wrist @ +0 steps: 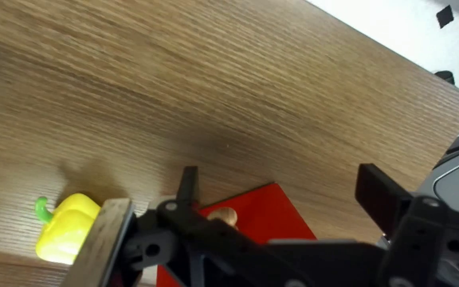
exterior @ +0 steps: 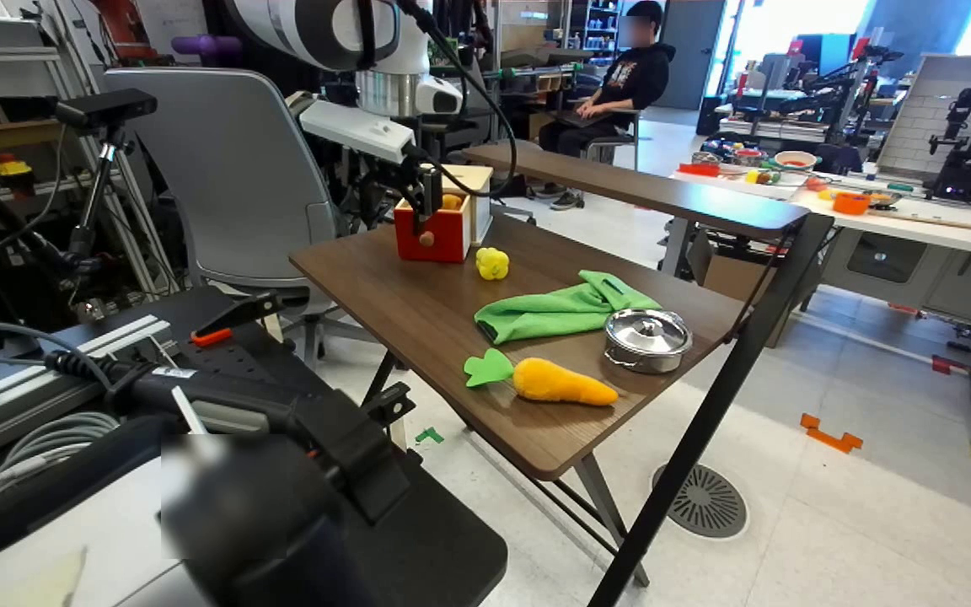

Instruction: Close the drawer

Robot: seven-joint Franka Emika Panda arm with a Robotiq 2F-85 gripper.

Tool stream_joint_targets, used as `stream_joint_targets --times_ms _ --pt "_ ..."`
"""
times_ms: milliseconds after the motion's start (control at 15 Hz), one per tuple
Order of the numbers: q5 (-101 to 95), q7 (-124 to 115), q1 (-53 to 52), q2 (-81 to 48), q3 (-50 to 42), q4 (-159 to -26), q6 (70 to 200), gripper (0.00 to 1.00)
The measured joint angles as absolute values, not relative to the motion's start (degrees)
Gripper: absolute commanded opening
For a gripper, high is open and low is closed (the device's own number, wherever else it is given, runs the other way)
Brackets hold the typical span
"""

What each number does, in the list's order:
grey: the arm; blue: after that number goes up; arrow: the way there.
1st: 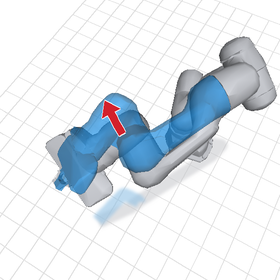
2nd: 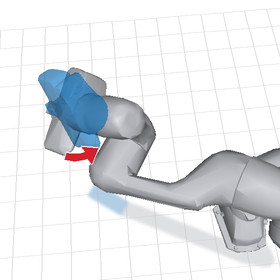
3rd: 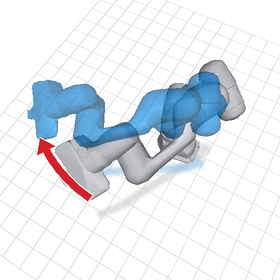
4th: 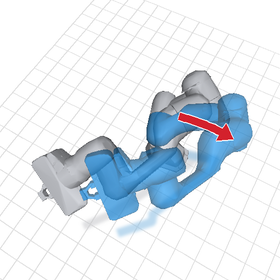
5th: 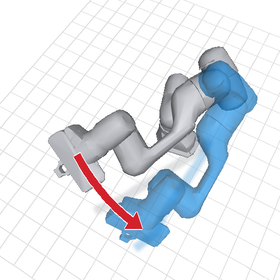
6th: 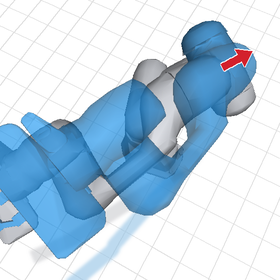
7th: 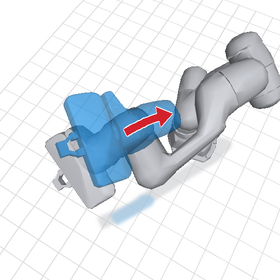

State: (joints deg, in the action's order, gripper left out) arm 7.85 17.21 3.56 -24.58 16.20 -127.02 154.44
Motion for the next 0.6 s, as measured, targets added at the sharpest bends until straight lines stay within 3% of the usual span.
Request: stream_joint_targets --times_ms 600 --pt "0.1 13.6 -0.6 -27.2 8.7 -121.9 145.5 1.0"
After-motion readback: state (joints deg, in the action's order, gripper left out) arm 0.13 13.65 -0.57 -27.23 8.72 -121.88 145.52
